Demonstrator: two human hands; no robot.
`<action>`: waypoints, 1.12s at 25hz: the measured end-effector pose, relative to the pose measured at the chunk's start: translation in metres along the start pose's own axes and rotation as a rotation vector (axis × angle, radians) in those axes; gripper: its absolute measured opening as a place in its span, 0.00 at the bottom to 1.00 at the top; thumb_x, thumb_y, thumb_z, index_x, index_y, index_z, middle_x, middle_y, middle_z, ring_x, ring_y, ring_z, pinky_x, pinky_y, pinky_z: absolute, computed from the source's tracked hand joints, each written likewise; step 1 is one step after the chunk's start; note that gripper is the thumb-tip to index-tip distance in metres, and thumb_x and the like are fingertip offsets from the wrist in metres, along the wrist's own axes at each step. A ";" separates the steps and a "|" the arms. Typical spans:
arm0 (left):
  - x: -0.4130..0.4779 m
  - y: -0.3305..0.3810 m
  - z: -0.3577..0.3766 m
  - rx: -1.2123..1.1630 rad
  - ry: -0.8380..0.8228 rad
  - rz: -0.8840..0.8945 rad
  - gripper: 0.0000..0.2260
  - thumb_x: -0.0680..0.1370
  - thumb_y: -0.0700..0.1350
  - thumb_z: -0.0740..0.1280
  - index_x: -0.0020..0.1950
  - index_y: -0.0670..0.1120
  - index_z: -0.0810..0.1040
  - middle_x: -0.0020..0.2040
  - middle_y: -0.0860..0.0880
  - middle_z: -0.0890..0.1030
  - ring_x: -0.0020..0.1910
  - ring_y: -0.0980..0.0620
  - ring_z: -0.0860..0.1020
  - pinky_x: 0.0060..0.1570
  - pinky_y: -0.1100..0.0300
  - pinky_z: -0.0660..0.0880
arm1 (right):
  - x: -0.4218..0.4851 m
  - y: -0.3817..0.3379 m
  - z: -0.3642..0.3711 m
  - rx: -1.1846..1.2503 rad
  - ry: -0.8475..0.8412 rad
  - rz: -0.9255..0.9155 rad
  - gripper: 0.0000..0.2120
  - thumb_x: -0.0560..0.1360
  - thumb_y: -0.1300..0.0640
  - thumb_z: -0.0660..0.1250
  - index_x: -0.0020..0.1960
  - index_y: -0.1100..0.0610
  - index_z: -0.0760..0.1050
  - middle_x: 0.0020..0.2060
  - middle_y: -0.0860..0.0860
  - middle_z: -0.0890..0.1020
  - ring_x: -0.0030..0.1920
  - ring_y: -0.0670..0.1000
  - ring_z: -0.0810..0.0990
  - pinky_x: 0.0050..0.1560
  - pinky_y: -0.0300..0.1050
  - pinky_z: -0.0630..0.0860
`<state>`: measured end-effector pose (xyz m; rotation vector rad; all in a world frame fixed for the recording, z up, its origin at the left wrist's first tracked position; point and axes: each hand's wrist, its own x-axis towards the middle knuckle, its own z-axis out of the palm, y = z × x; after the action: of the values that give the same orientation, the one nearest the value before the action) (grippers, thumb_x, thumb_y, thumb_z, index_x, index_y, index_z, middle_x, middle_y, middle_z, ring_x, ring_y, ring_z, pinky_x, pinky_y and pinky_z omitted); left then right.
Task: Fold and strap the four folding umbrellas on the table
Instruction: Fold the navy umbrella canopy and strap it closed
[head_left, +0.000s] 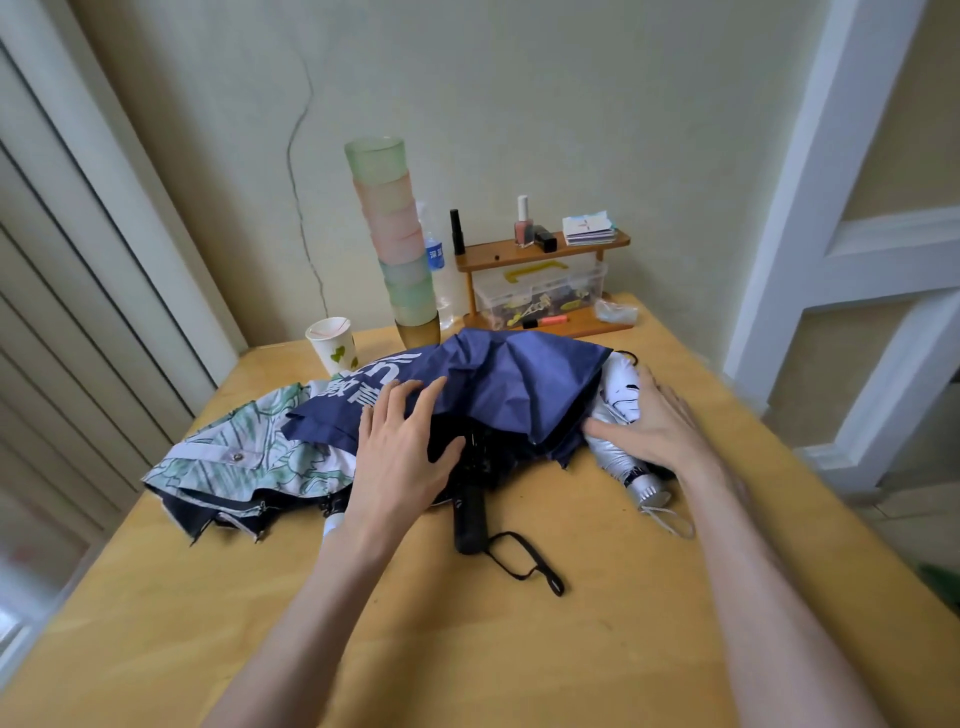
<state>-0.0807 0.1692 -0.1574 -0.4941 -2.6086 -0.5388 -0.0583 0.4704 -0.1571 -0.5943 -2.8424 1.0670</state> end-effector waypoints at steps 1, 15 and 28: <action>-0.002 -0.005 -0.002 0.002 -0.004 -0.005 0.33 0.78 0.52 0.75 0.81 0.49 0.68 0.74 0.45 0.72 0.79 0.40 0.65 0.77 0.40 0.63 | 0.000 -0.002 0.003 -0.033 0.012 0.002 0.60 0.66 0.30 0.75 0.85 0.54 0.49 0.78 0.59 0.66 0.79 0.62 0.62 0.76 0.56 0.61; -0.022 -0.063 -0.067 -0.129 -0.066 -0.239 0.35 0.83 0.67 0.56 0.86 0.52 0.55 0.85 0.44 0.58 0.85 0.44 0.48 0.83 0.47 0.43 | -0.026 -0.123 0.054 0.346 -0.102 -0.110 0.55 0.73 0.22 0.63 0.86 0.54 0.51 0.84 0.54 0.60 0.82 0.58 0.61 0.80 0.57 0.61; -0.017 -0.022 -0.023 -0.211 -0.443 -0.052 0.31 0.79 0.64 0.61 0.80 0.52 0.69 0.78 0.53 0.71 0.78 0.46 0.67 0.77 0.47 0.65 | 0.007 -0.149 0.105 0.084 -0.060 0.043 0.32 0.75 0.51 0.75 0.73 0.62 0.69 0.66 0.59 0.80 0.65 0.63 0.81 0.52 0.48 0.75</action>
<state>-0.0680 0.1358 -0.1526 -0.6806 -3.0053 -0.8058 -0.1332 0.3048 -0.1418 -0.6302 -2.8300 1.2253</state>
